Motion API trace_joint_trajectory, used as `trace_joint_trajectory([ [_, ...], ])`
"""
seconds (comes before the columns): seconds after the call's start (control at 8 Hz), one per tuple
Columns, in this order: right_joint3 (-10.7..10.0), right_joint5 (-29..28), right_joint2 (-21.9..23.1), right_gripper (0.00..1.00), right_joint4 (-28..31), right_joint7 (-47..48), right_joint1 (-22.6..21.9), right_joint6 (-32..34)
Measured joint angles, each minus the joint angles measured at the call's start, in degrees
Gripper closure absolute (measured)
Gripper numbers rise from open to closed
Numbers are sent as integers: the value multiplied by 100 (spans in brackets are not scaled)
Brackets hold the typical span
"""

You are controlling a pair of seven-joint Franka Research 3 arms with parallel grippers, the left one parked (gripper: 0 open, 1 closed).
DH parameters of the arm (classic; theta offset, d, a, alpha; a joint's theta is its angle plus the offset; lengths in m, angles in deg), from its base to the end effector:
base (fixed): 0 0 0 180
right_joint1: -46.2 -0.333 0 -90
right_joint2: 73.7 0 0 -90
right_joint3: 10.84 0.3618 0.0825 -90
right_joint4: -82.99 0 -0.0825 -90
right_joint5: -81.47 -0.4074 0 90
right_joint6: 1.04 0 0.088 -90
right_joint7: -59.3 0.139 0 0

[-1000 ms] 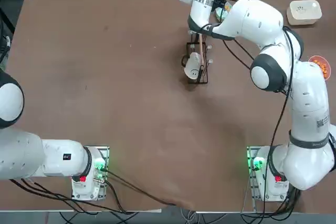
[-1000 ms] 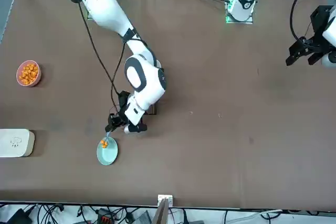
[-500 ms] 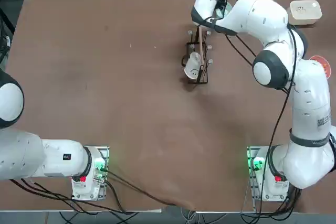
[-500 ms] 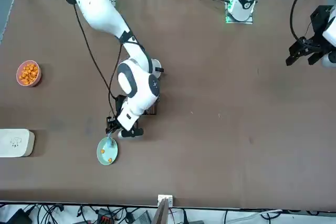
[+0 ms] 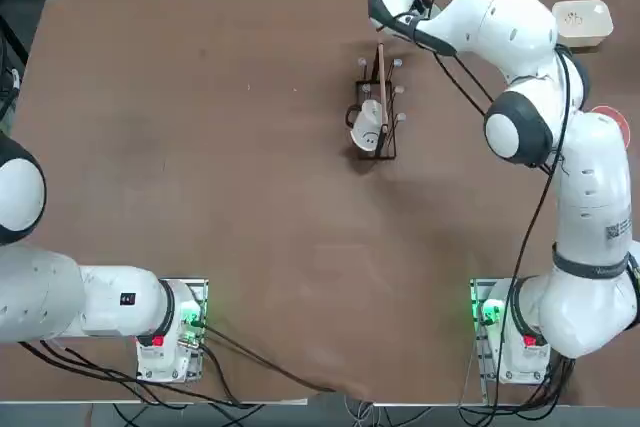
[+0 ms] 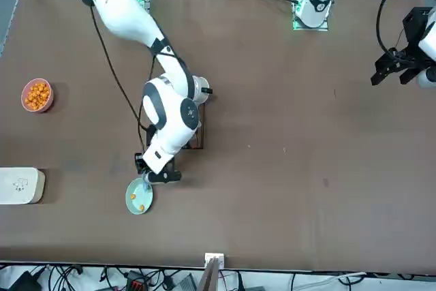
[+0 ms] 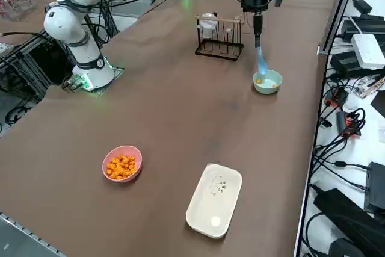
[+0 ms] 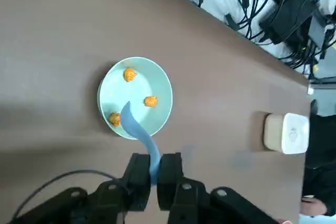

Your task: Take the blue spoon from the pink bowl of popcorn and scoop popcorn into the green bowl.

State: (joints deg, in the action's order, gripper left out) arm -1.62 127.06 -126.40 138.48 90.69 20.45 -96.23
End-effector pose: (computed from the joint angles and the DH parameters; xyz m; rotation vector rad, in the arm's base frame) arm 0.7455 0.3474 0.3131 2.4627 0.2189 0.2218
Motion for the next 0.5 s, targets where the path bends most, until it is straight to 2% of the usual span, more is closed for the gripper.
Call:
trace_joint_trajectory([
  [0.5,-4,-953,400,89,-85,-20,494,53],
])
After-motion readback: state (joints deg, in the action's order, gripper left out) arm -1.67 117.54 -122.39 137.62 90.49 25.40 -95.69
